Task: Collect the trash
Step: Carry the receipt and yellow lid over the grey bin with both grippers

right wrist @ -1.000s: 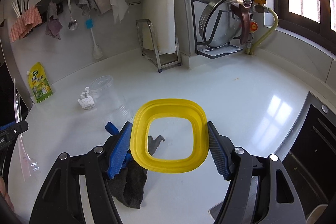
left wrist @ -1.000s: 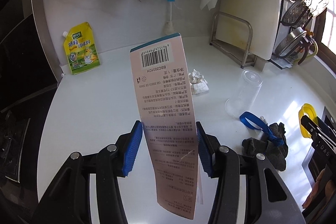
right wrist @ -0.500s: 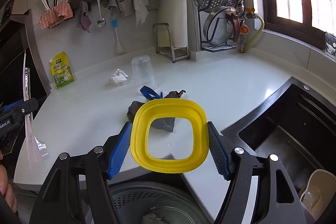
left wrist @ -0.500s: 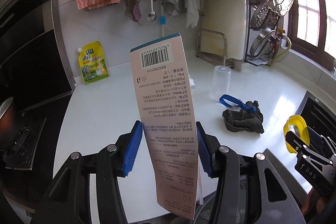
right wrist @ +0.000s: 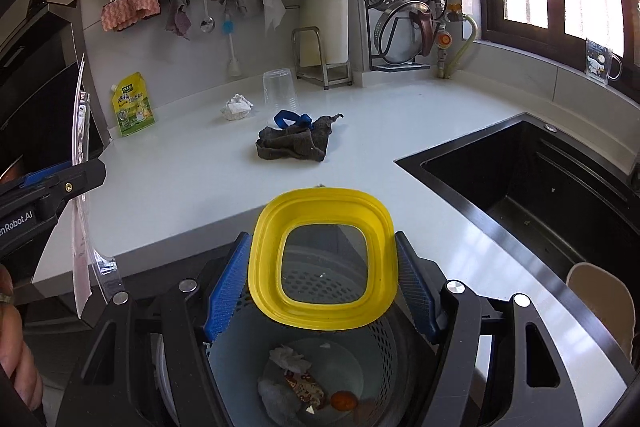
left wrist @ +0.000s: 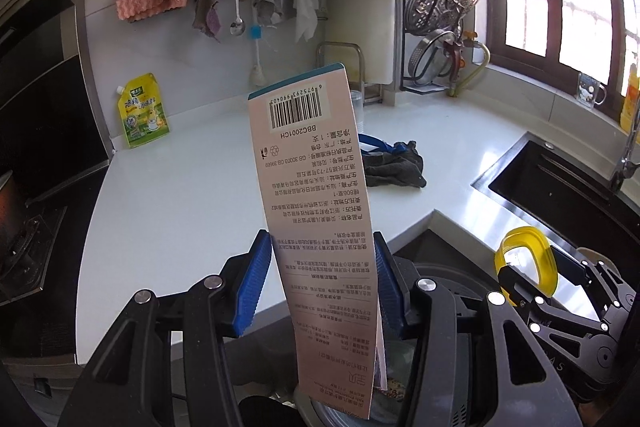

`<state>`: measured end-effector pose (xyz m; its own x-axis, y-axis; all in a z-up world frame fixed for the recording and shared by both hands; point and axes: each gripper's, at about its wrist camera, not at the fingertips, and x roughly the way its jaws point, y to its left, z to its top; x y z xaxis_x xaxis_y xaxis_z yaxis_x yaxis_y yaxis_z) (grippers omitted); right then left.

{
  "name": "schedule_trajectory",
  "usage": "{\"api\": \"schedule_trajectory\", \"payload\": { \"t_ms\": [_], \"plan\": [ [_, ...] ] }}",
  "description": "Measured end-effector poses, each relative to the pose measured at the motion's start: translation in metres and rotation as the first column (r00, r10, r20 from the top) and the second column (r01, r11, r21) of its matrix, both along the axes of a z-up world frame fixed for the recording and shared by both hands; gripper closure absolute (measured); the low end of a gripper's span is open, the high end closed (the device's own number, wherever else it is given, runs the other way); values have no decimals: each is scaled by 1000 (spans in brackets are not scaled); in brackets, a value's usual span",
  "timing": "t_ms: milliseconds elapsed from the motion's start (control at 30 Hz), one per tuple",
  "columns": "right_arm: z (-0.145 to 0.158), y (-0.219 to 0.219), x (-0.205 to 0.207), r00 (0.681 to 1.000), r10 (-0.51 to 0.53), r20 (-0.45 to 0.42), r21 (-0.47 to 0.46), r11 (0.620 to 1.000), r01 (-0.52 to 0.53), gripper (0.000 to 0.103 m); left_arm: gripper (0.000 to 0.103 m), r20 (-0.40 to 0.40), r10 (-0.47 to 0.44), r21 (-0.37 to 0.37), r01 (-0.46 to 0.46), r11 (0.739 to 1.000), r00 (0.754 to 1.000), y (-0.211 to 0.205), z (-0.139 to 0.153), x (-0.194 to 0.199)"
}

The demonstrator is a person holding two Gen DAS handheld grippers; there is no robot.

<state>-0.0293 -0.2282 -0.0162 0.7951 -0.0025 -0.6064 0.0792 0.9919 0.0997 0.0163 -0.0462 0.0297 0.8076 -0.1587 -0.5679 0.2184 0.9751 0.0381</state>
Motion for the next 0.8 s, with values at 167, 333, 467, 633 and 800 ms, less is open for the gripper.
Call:
{"api": "schedule_trajectory", "payload": {
  "t_ms": [167,333,467,633,800],
  "plan": [
    [-16,-5,-20,999,4,-37,-4,1000,-5,36,54,-21,-48,-3,48,999,999,-8,-18,-13],
    [-27,-10,-31,999,4,-48,26,1000,-2,36,54,-29,-77,24,78,997,997,-17,-31,-23],
    [-33,-9,-32,998,23,-65,40,999,-21,36,54,-84,-95,10,96,995,992,-21,-45,-24],
    [-40,-7,-34,996,51,-71,56,997,-47,36,54,-148,-106,5,108,994,983,-25,-64,-22],
    [-49,-6,-30,994,56,-96,61,997,-51,36,54,-177,-103,4,105,994,979,-25,-75,-17]
  ]
}}
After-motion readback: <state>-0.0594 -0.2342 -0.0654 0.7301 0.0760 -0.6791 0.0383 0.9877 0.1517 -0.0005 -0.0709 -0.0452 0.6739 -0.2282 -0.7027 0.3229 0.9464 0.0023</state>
